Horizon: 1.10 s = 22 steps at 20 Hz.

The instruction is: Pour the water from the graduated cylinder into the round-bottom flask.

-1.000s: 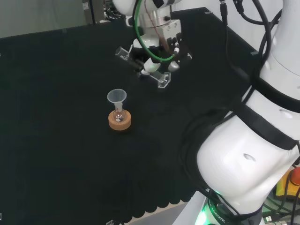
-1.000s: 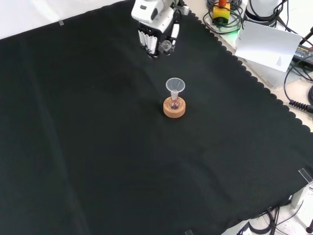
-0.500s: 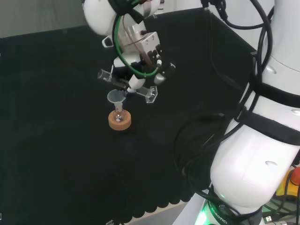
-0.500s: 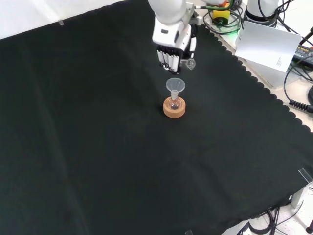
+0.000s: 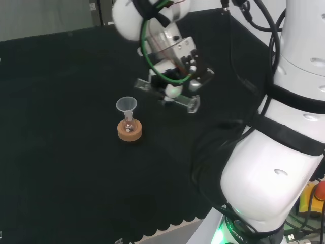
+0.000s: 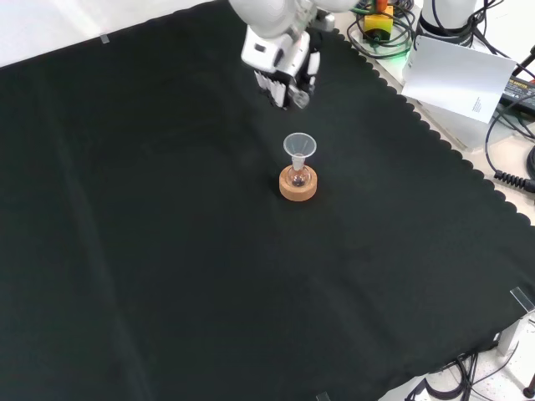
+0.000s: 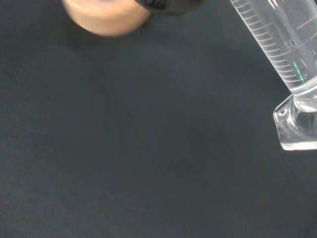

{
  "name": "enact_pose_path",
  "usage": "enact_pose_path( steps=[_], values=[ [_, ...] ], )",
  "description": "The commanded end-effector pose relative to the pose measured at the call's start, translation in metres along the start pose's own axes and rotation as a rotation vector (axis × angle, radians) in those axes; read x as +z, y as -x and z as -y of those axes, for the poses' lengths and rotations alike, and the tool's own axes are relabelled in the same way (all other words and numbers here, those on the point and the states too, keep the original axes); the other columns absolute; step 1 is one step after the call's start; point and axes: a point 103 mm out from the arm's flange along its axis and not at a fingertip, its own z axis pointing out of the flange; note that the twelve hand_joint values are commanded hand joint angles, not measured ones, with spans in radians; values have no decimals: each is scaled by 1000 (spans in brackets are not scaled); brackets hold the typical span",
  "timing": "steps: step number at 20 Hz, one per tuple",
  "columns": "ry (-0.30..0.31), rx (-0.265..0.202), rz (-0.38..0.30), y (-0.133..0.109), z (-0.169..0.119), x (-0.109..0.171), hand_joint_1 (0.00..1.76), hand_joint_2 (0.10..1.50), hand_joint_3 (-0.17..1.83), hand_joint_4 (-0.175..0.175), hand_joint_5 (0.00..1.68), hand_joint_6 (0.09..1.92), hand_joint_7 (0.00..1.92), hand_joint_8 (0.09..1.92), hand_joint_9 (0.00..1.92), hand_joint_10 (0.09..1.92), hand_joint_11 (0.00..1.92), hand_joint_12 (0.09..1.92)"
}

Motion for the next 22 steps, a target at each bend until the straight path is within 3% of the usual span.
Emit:
enact_pose_path(
  steps=[1,13,22],
  values=[
    [-103,115,-15,43,31,24,1142,1144,-3,-164,934,1075,1187,421,1416,87,1226,795],
    [-107,108,-3,40,29,20,1142,1141,-3,-159,941,1065,1198,401,1423,87,1232,785],
    [-147,99,32,29,21,15,1142,1141,-3,-160,941,1065,1201,397,1423,87,1233,783]
  ],
)
